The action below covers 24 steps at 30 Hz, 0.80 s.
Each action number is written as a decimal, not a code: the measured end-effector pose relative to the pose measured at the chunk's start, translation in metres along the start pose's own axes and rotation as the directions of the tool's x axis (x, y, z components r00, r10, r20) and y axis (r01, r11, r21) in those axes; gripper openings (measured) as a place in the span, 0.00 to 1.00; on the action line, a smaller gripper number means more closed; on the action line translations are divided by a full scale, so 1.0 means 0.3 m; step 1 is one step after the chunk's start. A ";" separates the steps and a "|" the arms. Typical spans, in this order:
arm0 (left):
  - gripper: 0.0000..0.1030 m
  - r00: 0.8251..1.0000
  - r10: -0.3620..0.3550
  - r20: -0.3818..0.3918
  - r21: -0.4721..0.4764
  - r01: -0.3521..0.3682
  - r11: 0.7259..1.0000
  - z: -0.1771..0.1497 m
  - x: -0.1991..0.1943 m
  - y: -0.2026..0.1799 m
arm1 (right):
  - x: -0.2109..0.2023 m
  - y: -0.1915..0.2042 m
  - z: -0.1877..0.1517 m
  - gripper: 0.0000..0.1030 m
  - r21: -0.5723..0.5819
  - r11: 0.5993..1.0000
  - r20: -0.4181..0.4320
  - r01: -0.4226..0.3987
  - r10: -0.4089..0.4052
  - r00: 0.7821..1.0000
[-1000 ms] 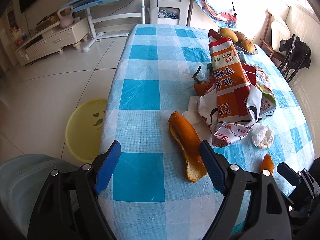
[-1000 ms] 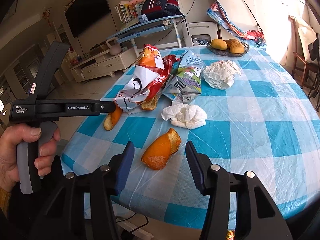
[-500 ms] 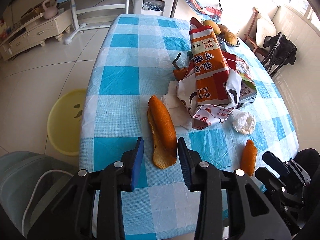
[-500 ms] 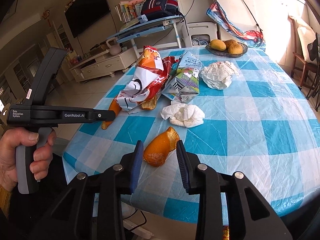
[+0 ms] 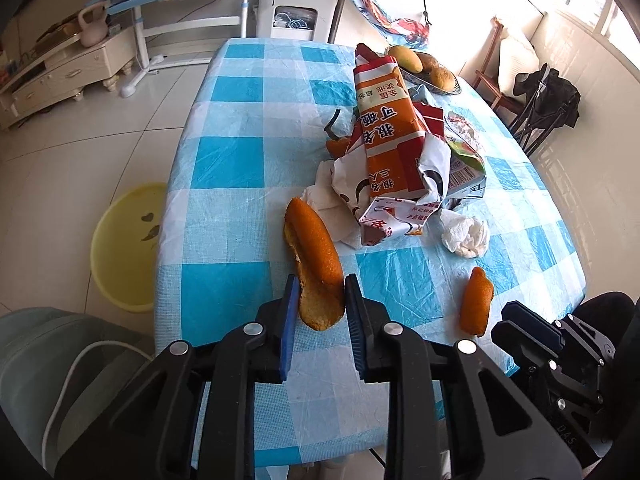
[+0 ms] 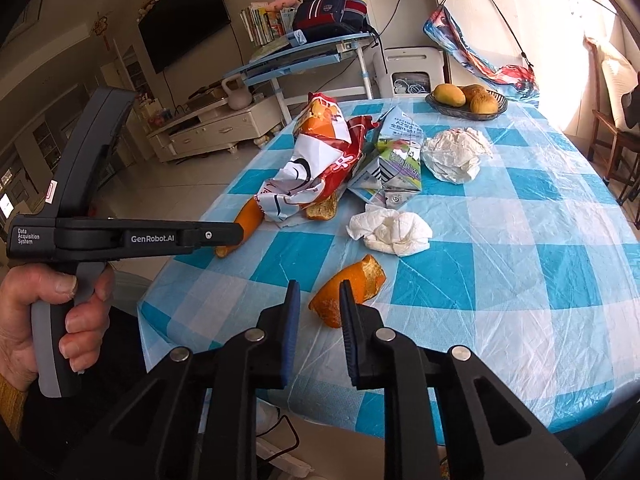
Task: Collect trash
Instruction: 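Grasp the long orange peel with the left tool while the right tool grasps another orange peel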
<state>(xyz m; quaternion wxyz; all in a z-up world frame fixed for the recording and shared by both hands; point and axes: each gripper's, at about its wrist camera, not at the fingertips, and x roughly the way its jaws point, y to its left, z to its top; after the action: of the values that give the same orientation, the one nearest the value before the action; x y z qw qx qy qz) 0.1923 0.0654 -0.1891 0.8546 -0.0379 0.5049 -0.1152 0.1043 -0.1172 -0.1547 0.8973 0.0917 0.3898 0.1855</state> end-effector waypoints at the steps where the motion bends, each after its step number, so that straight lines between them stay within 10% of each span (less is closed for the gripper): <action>1: 0.24 1.000 0.002 -0.004 -0.012 -0.002 1.000 0.003 0.005 0.005 | 0.006 -0.010 0.003 0.31 0.026 1.000 -0.006 -0.002 0.002 1.000; 7: 0.39 0.998 0.067 -0.007 -0.028 -0.067 0.997 0.029 0.055 0.014 | 0.071 -0.003 0.006 0.42 0.069 0.998 -0.049 -0.002 0.005 0.999; 10: 0.22 0.998 0.057 -0.005 -0.013 -0.057 0.998 0.036 0.059 0.014 | 0.089 -0.016 -0.003 0.31 0.074 0.997 -0.058 -0.012 0.017 0.998; 17: 0.20 1.000 -0.013 -0.021 0.027 0.014 1.000 0.023 0.030 -0.010 | 0.070 -0.040 0.005 0.24 0.035 0.999 -0.053 0.008 -0.006 0.999; 24: 0.40 0.998 0.060 -0.030 0.036 -0.059 0.998 0.035 0.071 -0.026 | 0.076 -0.057 0.003 0.34 0.062 0.998 -0.048 0.004 -0.001 0.999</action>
<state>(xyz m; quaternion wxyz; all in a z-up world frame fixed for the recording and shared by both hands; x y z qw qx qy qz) 0.2101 0.0521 -0.2007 0.8502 -0.0063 0.5171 -0.0989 0.1237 -0.1237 -0.1746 0.8847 0.1145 0.4168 0.1745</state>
